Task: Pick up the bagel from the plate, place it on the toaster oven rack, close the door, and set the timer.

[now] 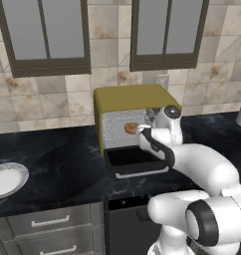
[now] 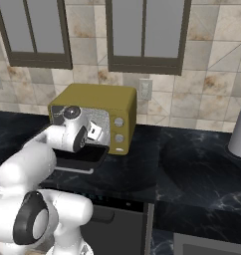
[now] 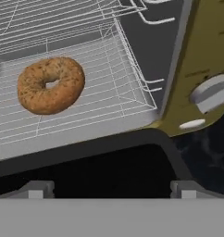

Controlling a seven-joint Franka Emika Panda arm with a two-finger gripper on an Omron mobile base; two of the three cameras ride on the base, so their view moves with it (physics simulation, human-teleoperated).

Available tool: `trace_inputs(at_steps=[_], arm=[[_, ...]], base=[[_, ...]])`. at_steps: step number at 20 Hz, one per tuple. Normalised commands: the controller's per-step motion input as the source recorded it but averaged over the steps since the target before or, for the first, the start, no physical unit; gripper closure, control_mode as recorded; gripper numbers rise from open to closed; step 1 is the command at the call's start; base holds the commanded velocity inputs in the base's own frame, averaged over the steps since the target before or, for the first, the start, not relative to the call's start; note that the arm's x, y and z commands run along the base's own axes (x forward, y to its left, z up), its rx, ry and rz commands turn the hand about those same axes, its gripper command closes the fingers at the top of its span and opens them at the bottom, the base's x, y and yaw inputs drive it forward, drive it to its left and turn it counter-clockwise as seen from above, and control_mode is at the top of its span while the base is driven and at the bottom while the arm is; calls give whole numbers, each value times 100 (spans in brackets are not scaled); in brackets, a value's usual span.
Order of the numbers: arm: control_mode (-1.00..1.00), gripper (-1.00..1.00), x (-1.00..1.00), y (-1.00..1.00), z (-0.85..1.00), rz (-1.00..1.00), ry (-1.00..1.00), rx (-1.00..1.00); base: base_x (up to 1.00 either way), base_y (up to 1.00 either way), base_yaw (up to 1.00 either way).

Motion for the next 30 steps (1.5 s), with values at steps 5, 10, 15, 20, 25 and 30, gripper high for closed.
trace_inputs(at_steps=[5,10,15,20,25,30], arm=[[-100,-100,-98,0,86,8,-1,-5],[-100,-100,-73,17,72,11,2,-11],[-100,-100,-44,63,44,11,13,-23],[-100,-100,-36,72,16,9,19,-26],[-100,-100,-34,52,0,9,20,-25],[-100,-100,-22,25,-22,3,10,-24]], base=[[0,0,0],[0,0,0],[0,0,0],[0,0,0],[0,0,0],[0,0,0]])
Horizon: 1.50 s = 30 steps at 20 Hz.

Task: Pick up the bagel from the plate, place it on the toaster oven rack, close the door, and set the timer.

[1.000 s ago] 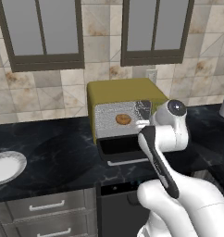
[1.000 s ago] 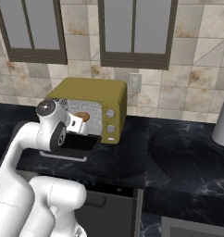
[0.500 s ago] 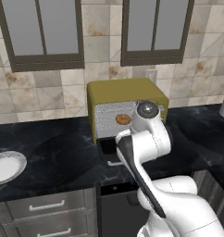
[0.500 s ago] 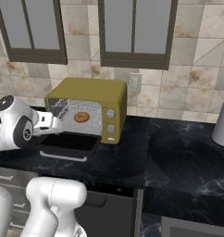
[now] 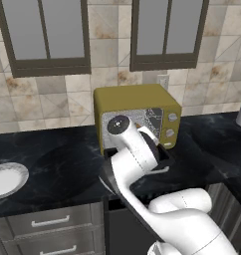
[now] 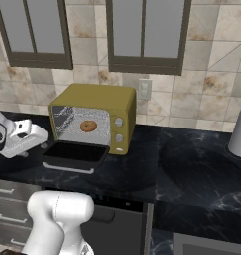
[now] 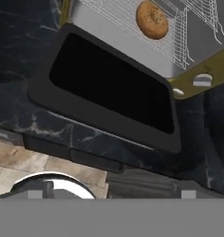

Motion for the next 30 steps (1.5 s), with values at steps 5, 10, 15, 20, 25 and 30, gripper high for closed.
trace_inputs(at_steps=[5,10,15,20,25,30], arm=[[-100,-100,-2,1,-32,0,1,-16],[-100,-100,0,0,-36,0,0,-11],[-100,-100,13,12,-34,0,1,-11],[-100,-100,35,24,-25,0,4,-13],[-100,-100,51,29,-24,2,6,-13],[-100,-100,48,27,-35,0,12,-16]], base=[[0,0,0],[0,0,0],[0,0,0],[0,0,0],[0,0,0],[0,0,0]])
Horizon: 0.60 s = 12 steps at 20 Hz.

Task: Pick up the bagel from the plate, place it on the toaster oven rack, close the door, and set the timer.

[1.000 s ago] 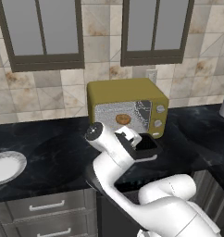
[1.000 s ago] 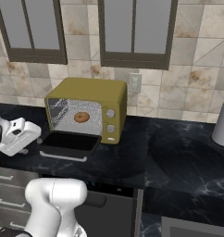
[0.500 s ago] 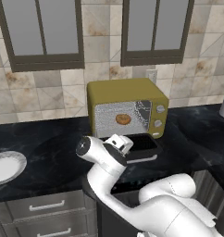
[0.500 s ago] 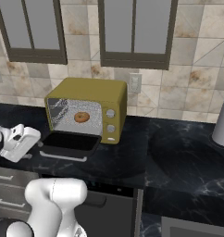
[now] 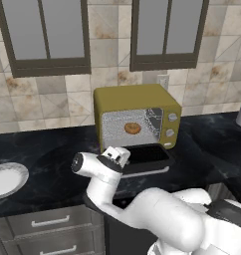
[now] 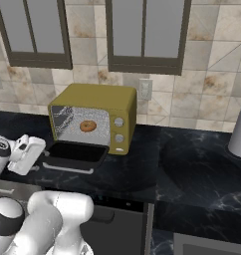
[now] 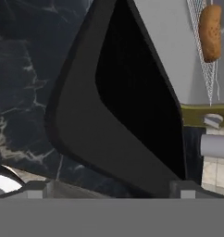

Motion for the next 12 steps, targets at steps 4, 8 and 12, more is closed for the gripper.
trace_inputs(at_steps=[4,8,12], arm=[[-100,-100,46,16,-41,0,13,-17],[-100,-100,43,8,-29,0,8,-15],[-100,-100,37,1,-23,0,1,-14]], base=[[0,0,0],[0,0,0],[0,0,0]])
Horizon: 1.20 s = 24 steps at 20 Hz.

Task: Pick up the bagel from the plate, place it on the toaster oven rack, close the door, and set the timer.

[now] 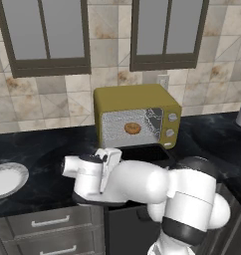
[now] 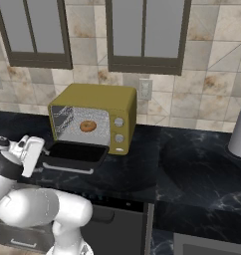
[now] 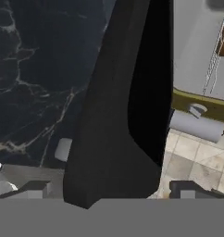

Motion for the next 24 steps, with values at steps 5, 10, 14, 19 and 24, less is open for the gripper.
trace_inputs(at_steps=[5,10,14,19,24], arm=[[-100,-100,28,0,-8,0,-2,-14],[-100,-100,37,0,11,2,-13,-11],[-100,-100,47,0,33,7,-14,-3],[-100,-100,48,0,44,12,-17,0],[-100,-100,50,-1,49,13,-15,0]], base=[[0,0,0],[0,0,0],[0,0,0],[0,0,0],[0,0,0]])
